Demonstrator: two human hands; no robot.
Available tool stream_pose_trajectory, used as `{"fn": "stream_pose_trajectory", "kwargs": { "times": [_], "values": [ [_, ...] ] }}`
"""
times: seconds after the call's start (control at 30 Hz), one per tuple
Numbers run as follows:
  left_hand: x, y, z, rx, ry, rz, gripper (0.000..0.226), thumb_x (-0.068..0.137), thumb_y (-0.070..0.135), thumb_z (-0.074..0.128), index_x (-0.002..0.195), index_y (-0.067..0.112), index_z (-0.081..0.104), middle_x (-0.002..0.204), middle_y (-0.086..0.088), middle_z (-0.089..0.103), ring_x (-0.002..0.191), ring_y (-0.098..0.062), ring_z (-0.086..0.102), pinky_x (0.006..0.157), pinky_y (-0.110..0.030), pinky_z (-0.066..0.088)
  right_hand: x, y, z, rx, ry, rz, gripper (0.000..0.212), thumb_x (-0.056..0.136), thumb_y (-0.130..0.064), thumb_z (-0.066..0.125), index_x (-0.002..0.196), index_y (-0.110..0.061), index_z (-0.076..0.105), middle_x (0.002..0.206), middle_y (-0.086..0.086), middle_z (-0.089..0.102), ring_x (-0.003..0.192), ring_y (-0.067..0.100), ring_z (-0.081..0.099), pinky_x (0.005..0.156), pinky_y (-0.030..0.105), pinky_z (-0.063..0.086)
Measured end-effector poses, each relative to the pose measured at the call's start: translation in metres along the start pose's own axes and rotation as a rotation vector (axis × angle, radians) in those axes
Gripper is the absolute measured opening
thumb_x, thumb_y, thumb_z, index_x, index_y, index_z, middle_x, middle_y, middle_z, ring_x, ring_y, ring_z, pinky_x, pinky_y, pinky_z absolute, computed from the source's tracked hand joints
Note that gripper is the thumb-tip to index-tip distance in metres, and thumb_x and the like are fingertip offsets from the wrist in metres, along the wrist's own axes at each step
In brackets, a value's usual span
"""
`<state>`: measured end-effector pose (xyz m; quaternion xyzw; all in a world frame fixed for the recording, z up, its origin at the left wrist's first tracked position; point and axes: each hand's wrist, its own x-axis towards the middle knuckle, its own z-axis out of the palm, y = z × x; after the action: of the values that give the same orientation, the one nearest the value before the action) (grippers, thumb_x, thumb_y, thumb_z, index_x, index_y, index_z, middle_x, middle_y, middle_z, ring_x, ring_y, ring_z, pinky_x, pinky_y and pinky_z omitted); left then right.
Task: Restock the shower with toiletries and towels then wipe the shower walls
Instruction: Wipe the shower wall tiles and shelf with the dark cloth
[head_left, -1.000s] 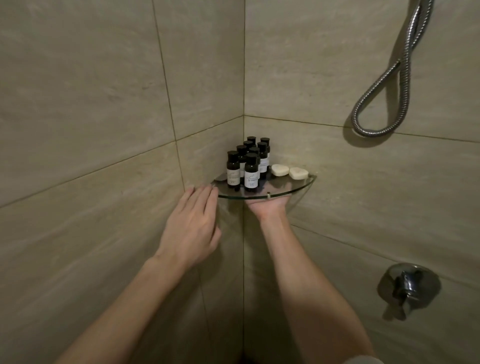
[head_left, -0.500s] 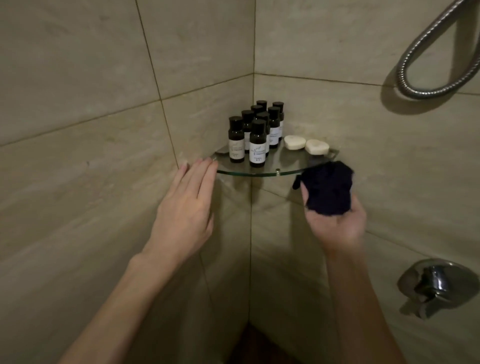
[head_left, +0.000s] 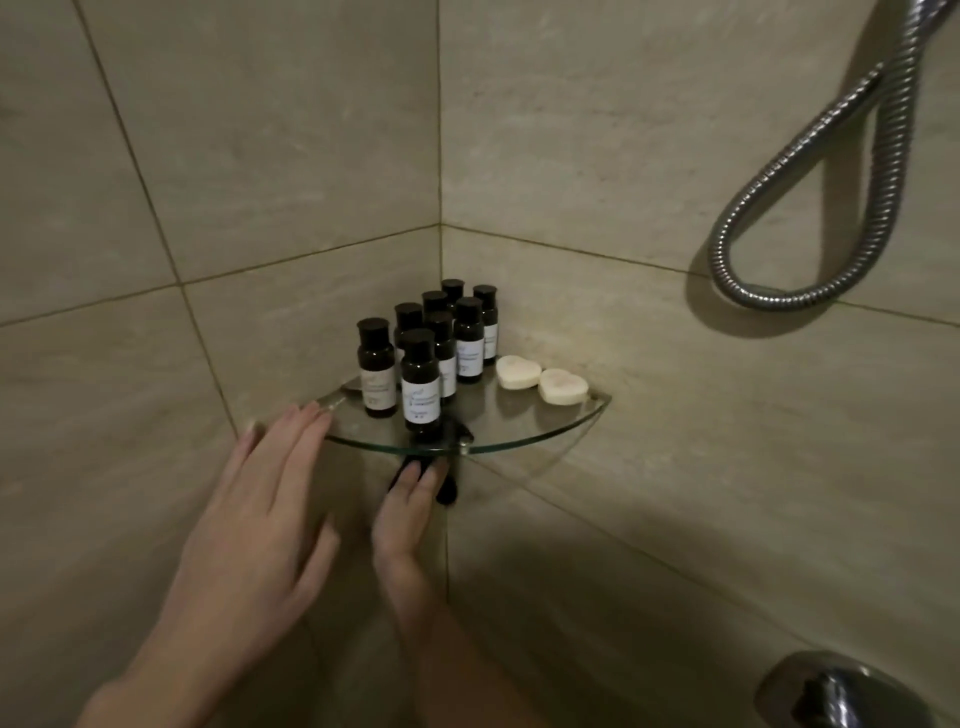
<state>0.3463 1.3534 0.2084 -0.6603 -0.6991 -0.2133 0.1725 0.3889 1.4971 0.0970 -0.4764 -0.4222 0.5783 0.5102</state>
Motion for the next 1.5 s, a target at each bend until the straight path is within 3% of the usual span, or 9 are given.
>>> {"fn": "stream_pose_trajectory", "kwargs": {
  "times": [0.2,0.27,0.37,0.5,0.77,0.97,1.1,1.2,1.5],
  "values": [
    [-0.001,0.005,0.002,-0.011,0.000,-0.055,0.080,0.086,0.040,0.041,0.158,0.010,0.021,0.162,-0.009,0.030,0.153,-0.022,0.022,0.128,-0.038,0.005,0.016,0.006,-0.034,-0.140,-0.048,0.073,0.056,0.105,-0.014,0.045,0.157,-0.027,0.027,0.152,0.004,0.046,0.140,0.027,0.045,0.102,0.025,0.036],
    [-0.002,0.006,0.002,-0.011,0.001,-0.055,0.078,0.089,0.037,0.046,0.158,0.011,0.020,0.162,-0.008,0.028,0.153,-0.021,0.021,0.128,-0.041,0.007,0.024,0.011,-0.044,-0.114,-0.091,0.257,0.053,0.104,-0.012,0.047,0.154,-0.022,0.034,0.149,0.008,0.049,0.133,0.030,0.051,0.102,0.037,0.047],
    [-0.002,0.008,0.000,-0.036,0.005,-0.093,0.084,0.088,0.022,0.067,0.158,0.014,0.021,0.163,-0.007,0.028,0.153,-0.022,0.021,0.126,-0.048,0.015,0.023,0.005,-0.056,0.134,-0.214,0.637,0.044,0.106,-0.014,0.042,0.149,-0.003,0.039,0.143,0.020,0.051,0.104,0.031,0.059,0.071,0.034,0.057],
    [-0.010,0.013,-0.008,-0.089,0.028,-0.103,0.072,0.093,0.026,0.057,0.157,0.015,0.027,0.163,-0.004,0.028,0.152,-0.020,0.023,0.125,-0.044,0.020,-0.005,-0.001,-0.075,0.303,-0.287,0.762,0.028,0.099,-0.013,0.047,0.124,-0.002,0.052,0.094,0.017,0.061,0.077,0.030,0.061,0.047,0.028,0.054],
    [-0.109,0.023,-0.018,-0.258,0.047,-0.480,0.047,0.095,0.025,0.063,0.141,0.021,0.052,0.137,0.003,0.055,0.128,-0.015,0.051,0.101,-0.030,0.042,-0.110,-0.039,-0.092,0.552,-0.746,0.749,0.045,0.094,-0.028,0.057,0.134,-0.009,0.062,0.132,0.017,0.065,0.123,0.035,0.060,0.105,0.046,0.046],
    [-0.226,0.042,-0.060,-0.798,0.084,-1.069,0.042,0.097,0.039,0.063,0.129,0.013,0.062,0.117,0.003,0.070,0.093,0.004,0.064,0.079,-0.011,0.049,-0.221,-0.028,-0.087,0.223,-1.032,0.714,0.037,0.099,-0.021,0.056,0.134,-0.011,0.059,0.125,0.013,0.070,0.117,0.030,0.066,0.094,0.044,0.057],
    [-0.310,0.075,-0.096,-1.032,0.226,-1.250,0.031,0.097,0.042,0.060,0.122,0.026,0.070,0.107,0.012,0.076,0.092,0.004,0.069,0.089,-0.024,0.052,-0.292,-0.011,-0.092,-0.061,-1.280,0.642,0.034,0.101,-0.021,0.052,0.132,-0.011,0.061,0.121,0.010,0.073,0.115,0.028,0.067,0.106,0.046,0.049],
    [-0.374,0.094,-0.116,-1.028,0.472,-1.347,0.030,0.095,0.031,0.067,0.124,0.024,0.070,0.117,0.008,0.075,0.111,-0.011,0.069,0.099,-0.033,0.053,-0.344,0.000,-0.087,-0.216,-1.463,0.552,0.029,0.100,-0.013,0.052,0.126,-0.012,0.063,0.116,0.009,0.075,0.109,0.025,0.070,0.094,0.039,0.055],
    [-0.517,0.148,-0.170,-0.650,1.012,-1.533,0.025,0.089,0.000,0.071,0.112,0.011,0.068,0.106,-0.002,0.075,0.103,-0.012,0.070,0.080,-0.020,0.054,-0.496,0.035,-0.057,-0.463,-1.994,0.245,0.024,0.091,-0.001,0.060,0.107,-0.013,0.073,0.102,0.013,0.077,0.099,0.033,0.072,0.082,0.043,0.055]
  ]
}}
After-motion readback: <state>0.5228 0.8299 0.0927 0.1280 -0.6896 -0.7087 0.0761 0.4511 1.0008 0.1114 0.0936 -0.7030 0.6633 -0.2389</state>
